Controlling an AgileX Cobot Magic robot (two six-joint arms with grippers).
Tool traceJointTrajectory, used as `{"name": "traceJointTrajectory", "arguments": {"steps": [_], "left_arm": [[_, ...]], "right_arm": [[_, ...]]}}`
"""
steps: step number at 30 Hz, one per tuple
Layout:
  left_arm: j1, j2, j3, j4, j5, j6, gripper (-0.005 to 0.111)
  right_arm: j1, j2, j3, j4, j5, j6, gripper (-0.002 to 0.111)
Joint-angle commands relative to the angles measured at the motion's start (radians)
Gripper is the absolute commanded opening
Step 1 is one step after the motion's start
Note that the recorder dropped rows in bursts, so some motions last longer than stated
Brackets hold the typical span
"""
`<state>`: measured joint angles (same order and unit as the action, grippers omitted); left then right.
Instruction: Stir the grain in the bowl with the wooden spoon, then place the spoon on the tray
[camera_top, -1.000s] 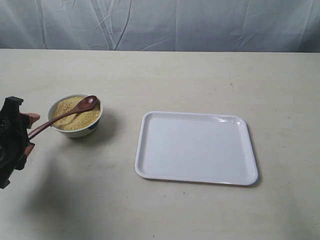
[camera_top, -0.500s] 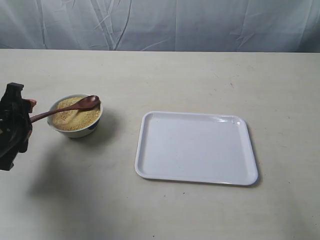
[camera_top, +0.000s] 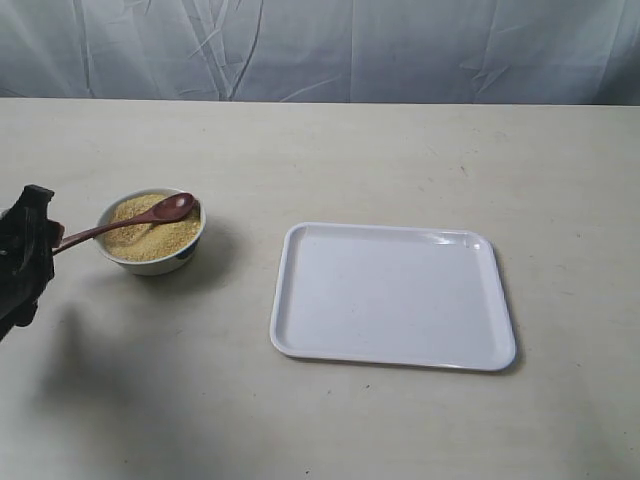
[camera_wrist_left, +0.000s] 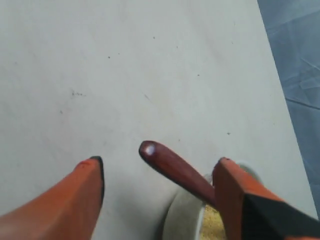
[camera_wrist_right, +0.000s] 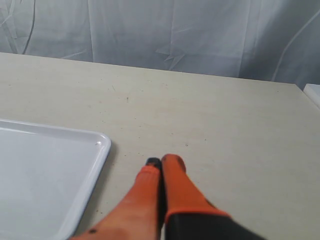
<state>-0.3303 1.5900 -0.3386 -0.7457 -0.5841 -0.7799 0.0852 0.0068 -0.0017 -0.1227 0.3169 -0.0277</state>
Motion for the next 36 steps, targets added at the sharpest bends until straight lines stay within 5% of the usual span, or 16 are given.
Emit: {"name": "traceJointTrajectory", "arguments": {"steps": [1, 6, 23, 31, 36], "left_arm": [[0.002, 0.004, -0.003, 0.107, 0.036, -0.197, 0.061], [0.002, 0.022, -0.003, 0.252, 0.018, -0.526, 0.061], [0.002, 0.132, -0.003, 0.151, -0.189, -0.526, 0.061], [0.002, 0.132, -0.003, 0.126, -0.195, -0.521, 0.054], [0.002, 0.132, -0.003, 0.123, -0.201, -0.521, 0.036]], "right_arm": [[-0.004, -0.007, 0.002, -0.001, -0.012, 0.001, 0.0], [-0.004, -0.007, 0.002, -0.001, -0.012, 0.001, 0.0], [-0.004, -0.007, 0.002, -0.001, -0.012, 0.001, 0.0], [-0.004, -0.007, 0.002, -0.001, -0.012, 0.001, 0.0], [-0.004, -0.007, 0.002, -0.001, -0.012, 0.001, 0.0]]}}
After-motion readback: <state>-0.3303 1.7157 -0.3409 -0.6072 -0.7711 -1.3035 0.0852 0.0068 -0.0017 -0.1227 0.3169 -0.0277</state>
